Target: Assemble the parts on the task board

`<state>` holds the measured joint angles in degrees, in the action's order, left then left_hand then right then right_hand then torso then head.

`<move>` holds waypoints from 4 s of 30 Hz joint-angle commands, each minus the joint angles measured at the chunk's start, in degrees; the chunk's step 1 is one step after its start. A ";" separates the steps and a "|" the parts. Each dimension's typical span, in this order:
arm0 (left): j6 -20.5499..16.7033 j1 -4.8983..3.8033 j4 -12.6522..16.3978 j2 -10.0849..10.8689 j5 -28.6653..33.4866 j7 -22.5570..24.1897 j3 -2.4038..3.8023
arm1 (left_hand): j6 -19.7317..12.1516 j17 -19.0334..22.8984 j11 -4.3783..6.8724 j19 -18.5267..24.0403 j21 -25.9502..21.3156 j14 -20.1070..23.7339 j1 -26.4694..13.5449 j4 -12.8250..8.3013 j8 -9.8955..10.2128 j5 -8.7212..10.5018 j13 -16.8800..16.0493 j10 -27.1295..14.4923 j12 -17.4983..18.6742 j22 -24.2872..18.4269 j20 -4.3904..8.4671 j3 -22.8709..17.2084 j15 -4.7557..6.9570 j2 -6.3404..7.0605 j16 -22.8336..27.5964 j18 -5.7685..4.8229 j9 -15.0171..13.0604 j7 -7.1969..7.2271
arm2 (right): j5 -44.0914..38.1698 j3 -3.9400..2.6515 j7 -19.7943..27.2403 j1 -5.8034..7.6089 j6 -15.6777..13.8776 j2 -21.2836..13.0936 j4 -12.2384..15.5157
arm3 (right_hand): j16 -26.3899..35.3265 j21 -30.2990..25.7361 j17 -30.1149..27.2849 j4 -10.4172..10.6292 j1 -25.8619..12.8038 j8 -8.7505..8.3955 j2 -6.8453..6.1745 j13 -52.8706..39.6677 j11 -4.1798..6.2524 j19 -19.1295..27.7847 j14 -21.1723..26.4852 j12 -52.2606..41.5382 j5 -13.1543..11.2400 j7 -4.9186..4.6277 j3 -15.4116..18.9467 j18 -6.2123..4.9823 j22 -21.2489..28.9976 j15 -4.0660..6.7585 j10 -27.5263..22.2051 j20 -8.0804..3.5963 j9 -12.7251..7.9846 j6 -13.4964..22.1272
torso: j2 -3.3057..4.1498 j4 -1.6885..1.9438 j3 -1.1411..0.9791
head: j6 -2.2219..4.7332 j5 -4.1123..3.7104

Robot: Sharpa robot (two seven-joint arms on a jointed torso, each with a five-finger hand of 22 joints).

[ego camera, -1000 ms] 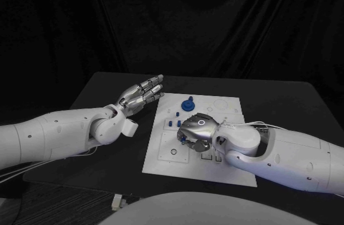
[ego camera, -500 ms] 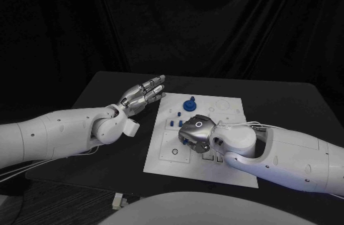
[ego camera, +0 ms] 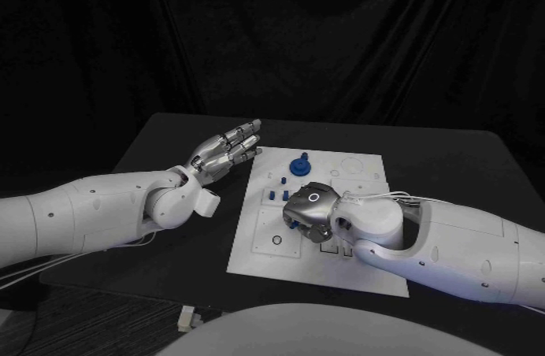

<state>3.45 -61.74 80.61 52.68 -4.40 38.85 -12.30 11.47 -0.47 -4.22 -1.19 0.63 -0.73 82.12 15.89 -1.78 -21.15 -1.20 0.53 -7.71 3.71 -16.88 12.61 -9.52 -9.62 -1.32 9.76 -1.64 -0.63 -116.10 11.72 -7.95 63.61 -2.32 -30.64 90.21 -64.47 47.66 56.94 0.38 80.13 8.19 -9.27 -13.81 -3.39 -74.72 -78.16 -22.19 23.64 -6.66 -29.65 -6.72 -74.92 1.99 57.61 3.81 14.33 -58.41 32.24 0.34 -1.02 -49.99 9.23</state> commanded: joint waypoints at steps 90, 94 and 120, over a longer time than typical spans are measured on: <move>0.25 0.29 0.16 0.25 0.34 3.72 0.06 | 0.32 -0.07 -0.87 -0.28 0.35 -0.05 1.33 -0.50 -0.35 -0.83 -0.11 0.05 -0.54 0.08 -0.08 0.29 -0.56 -0.22 -0.36 -0.98 -0.09 -0.52 | 17.03 0.06 3.91 8.22 -20.99 -15.61 7.14 | -5.73 3.86 5.07 15.19 1.69 -2.63 1.79 -2.16 -1.25 -4.62 -3.18 -0.62 -6.95 3.45 25.68 0.28 -6.58 -0.67 -10.18 1.00 -5.49 11.10 | -0.05 -0.04 -0.03 | -0.01 -0.45; -0.09 0.29 0.31 0.39 0.34 4.49 0.06 | 0.65 -0.02 -0.83 -0.19 0.28 0.07 1.29 -0.42 -0.46 -0.74 -0.13 0.07 -0.71 -0.14 0.03 0.53 -0.08 -0.03 -0.21 -1.08 -0.13 -0.51 | 20.52 0.08 3.26 8.96 -22.22 -18.73 6.88 | -10.04 11.59 10.26 15.07 2.65 -2.19 2.13 -1.31 -1.28 -7.50 -5.86 -0.31 -4.82 2.68 25.37 1.46 -8.26 -0.52 -8.76 0.78 -5.67 9.92 | -0.05 -0.07 -0.04 | -0.01 -0.42; -0.45 0.30 0.52 0.47 0.34 5.73 0.06 | 1.02 0.16 -0.70 0.17 0.07 0.49 1.66 0.00 -0.68 -0.82 -0.14 0.05 -1.04 -0.75 1.50 1.09 2.25 0.04 0.32 -0.16 -0.14 -0.73 | 20.66 0.11 0.42 3.74 -17.73 -18.40 0.51 | -16.24 22.04 18.19 16.20 0.25 -2.73 -0.47 2.58 -1.43 -10.60 -9.05 4.32 -15.78 1.67 27.37 2.89 -10.09 -0.35 -7.74 0.50 -7.25 8.65 | 0.05 -0.03 -0.03 | -0.01 -0.99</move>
<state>3.10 -61.48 81.00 53.24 -4.39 38.87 -12.30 12.09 -0.36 -4.82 -0.88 0.63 -0.23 83.11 15.96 -2.22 -21.84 -1.27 0.72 -8.64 2.89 -15.52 13.33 -7.35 -9.57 -1.25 9.76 -1.76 -1.25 -95.33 11.86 -6.43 67.66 -21.05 -49.23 90.97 -80.78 69.83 74.94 16.68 80.35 5.69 -9.34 -11.24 -4.83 -83.75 -83.90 -18.12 8.15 -4.84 -2.61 -4.43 -74.95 1.58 50.25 4.62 7.15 -50.03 32.25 0.24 -1.03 -49.99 8.28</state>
